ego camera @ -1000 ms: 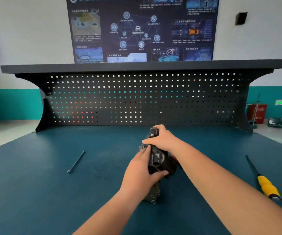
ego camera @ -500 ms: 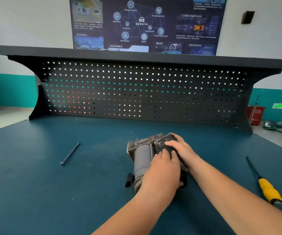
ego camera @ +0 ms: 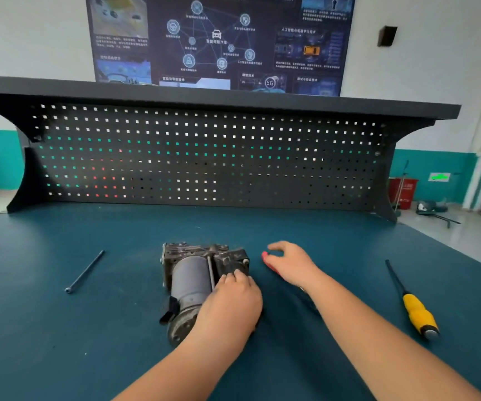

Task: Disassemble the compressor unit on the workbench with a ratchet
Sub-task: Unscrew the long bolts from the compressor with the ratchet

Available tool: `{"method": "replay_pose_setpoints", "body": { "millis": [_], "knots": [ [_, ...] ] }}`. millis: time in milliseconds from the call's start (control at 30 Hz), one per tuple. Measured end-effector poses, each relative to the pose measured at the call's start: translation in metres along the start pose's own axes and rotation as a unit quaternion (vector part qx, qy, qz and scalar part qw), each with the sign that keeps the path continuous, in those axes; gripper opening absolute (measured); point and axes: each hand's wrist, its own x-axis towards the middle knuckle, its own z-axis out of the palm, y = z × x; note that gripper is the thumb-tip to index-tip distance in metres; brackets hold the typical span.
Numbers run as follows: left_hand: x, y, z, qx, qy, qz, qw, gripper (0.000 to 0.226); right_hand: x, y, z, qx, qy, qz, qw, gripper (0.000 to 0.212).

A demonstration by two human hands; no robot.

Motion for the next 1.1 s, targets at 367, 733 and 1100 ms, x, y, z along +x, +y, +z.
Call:
{"method": "replay_pose_setpoints", "body": {
  "millis": [367, 733, 1100],
  "knots": [
    [0.017, 0.009, 0.000, -0.116, 0.119, 0.106, 0.980, 0.041, -0.009, 0.049, 0.005, -0.284, -0.016, 0.069, 0.956, 0.021],
    [-0.022, -0.074, 0.035, -0.329, 0.295, 0.014, 0.897, 0.045, -0.043, -0.039, -0.029, 0.669, 0.095, 0.004, 0.737, 0.018],
    [-0.016, -0.082, 0.059, -0.511, 0.273, -0.011, 0.815, 0.044, -0.098, -0.046, 0.028, 0.758, 0.059, -0.028, 0.649, 0.045]
  ]
}}
